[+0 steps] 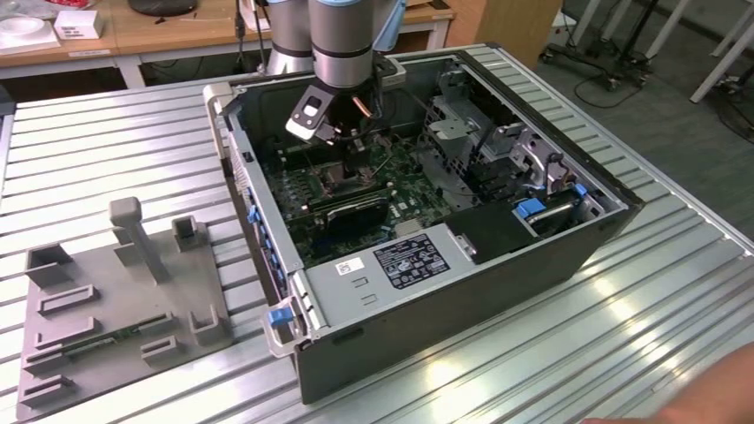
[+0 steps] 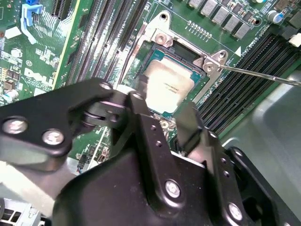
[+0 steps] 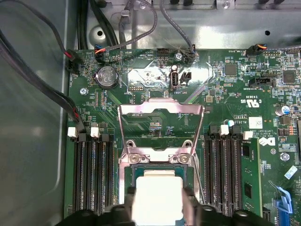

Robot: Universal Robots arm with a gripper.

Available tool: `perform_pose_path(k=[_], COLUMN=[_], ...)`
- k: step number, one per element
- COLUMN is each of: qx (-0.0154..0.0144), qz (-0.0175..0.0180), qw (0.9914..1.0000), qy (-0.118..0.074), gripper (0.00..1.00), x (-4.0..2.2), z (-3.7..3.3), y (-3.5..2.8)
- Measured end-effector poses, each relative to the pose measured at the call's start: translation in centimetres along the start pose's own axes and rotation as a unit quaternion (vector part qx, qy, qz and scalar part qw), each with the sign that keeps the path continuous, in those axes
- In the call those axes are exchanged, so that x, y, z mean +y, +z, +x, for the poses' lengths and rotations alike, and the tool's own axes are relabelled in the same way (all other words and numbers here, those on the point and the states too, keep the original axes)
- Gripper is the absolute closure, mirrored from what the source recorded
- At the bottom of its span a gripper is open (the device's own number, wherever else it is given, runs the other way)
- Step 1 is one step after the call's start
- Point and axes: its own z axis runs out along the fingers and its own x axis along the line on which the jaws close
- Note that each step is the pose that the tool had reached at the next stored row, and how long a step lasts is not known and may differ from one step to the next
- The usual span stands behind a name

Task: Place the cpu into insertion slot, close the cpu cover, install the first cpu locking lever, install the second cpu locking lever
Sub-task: 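Place the cpu into insertion slot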

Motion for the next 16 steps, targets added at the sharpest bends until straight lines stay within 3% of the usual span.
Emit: perform_pose_path(k=[4, 5, 7, 8, 10, 16], qx=[0.0000, 0.0000, 0.0000, 0.0000, 0.0000, 0.0000], qz=[0.0000, 0.0000, 0.0000, 0.0000, 0.0000, 0.0000], qw=[1.00000, 1.00000, 1.00000, 1.00000, 1.00000, 1.00000], qy=[0.000, 0.000, 0.000, 0.000, 0.000, 0.000], gripper=[0.66, 0.66, 0.78, 0.78, 0.89, 0.89], x=[0.00, 0.00, 0.00, 0.00, 0.00, 0.00], z=[0.00, 0.00, 0.00, 0.00, 0.00, 0.00], y=[-0.01, -0.01, -0.01, -0.01, -0.02, -0.03])
